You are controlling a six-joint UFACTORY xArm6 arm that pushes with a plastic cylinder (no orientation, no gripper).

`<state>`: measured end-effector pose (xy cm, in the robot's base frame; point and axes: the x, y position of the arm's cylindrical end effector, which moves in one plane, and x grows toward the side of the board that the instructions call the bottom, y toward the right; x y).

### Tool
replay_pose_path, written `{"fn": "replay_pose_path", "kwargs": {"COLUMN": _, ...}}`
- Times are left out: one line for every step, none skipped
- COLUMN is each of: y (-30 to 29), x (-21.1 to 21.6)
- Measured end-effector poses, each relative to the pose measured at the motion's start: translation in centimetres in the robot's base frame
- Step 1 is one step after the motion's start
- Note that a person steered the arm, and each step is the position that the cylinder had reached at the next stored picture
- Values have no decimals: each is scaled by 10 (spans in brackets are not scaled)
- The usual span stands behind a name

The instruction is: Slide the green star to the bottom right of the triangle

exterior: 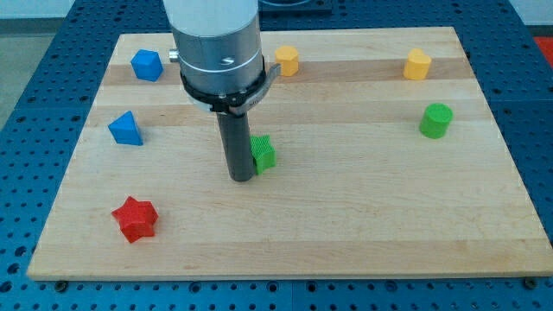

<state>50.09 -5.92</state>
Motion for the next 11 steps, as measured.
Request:
{"fn": "replay_pose_path", "kwargs": {"y": 44, "x": 47}}
{"fn": "replay_pose_path", "kwargs": {"y": 84, "x": 52}}
{"fn": "replay_pose_path", "kwargs": {"y": 83, "x": -9}}
{"fn": "replay_pose_path", "kwargs": {"y": 65, "x": -72}}
{"fn": "replay_pose_path", "kwargs": {"y": 55, "x": -77}}
{"fn": "replay_pose_path", "kwargs": {"y": 49, "x": -76}}
{"fn": "replay_pose_path", "kwargs": {"y": 46, "x": -71}}
{"fn": "replay_pose_path", "kwargs": {"y": 38, "x": -66}}
{"fn": "replay_pose_path", "kwargs": {"y": 24, "x": -61}}
{"fn": "replay_pose_path", "kwargs": {"y": -3, "x": -59}}
{"fn": "replay_pose_path", "kwargs": {"y": 19, "x": -62}}
